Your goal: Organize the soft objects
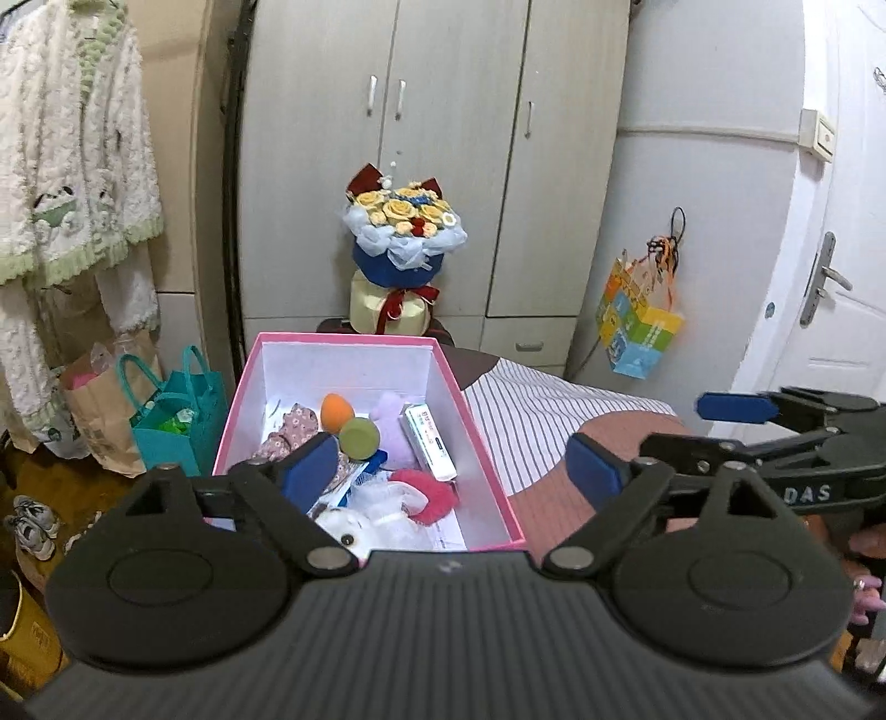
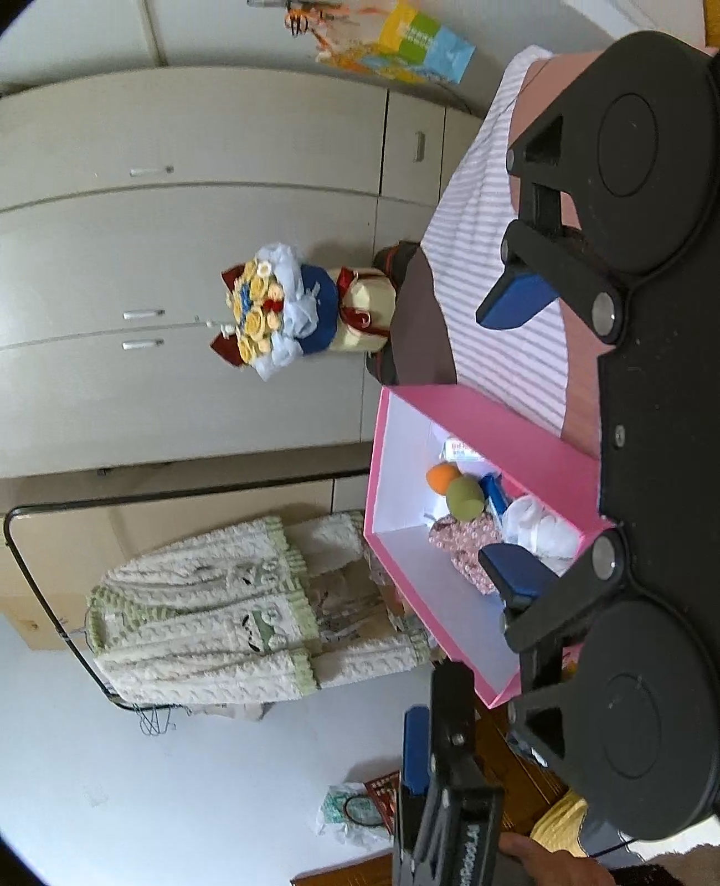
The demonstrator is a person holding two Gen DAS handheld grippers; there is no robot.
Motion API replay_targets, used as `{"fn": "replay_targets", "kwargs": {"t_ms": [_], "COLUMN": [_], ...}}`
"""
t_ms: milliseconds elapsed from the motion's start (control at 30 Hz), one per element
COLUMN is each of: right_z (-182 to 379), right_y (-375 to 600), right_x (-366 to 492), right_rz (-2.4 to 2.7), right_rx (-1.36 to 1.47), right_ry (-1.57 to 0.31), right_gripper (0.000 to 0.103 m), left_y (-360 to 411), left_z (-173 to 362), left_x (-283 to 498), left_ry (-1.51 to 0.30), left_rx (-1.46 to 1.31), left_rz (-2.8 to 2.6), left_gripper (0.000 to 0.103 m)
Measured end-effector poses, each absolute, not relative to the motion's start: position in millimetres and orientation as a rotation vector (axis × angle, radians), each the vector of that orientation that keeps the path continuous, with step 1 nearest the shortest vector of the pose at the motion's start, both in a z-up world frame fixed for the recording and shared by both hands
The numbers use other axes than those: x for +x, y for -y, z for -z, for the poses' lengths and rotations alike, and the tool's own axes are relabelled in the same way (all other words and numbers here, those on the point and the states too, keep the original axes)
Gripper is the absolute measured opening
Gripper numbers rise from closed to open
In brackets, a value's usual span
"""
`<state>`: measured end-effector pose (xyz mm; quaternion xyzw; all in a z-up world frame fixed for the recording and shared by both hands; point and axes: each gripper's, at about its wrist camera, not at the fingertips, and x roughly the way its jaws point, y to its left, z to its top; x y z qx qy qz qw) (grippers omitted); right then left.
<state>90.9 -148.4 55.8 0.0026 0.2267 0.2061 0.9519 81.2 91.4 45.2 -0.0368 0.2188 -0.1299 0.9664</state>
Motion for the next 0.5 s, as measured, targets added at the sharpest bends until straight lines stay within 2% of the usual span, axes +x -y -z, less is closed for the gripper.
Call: {"fn": "replay_targets", "kwargs": {"t_ms": [67, 233, 500], "right_z": [-53.0, -53.3, -53.3], "right_y": [155.1, 165.8, 185.4], "right_x": [81.6, 67.5, 47.2], "right_rz": [-0.415, -0.340, -0.181], "right_rx": [0.015, 0.029, 0.081], "right_ry": [-0.449, -0.450, -0.495], "right_gripper": [0.096, 0.103, 0.103], "left_y": [-86.6, -71.0, -59.2], "left_z": [-44.9, -41.5, -37.9], "left_x": [71.5, 65.2, 54.1], "left_ry": [-0.420, -0.463, -0.484], "left_rx": [-0.064, -0.025, -0.019], "left_rz": [0.269, 0.223, 0.160], "left_gripper": [0.103, 0.103, 0.103]}}
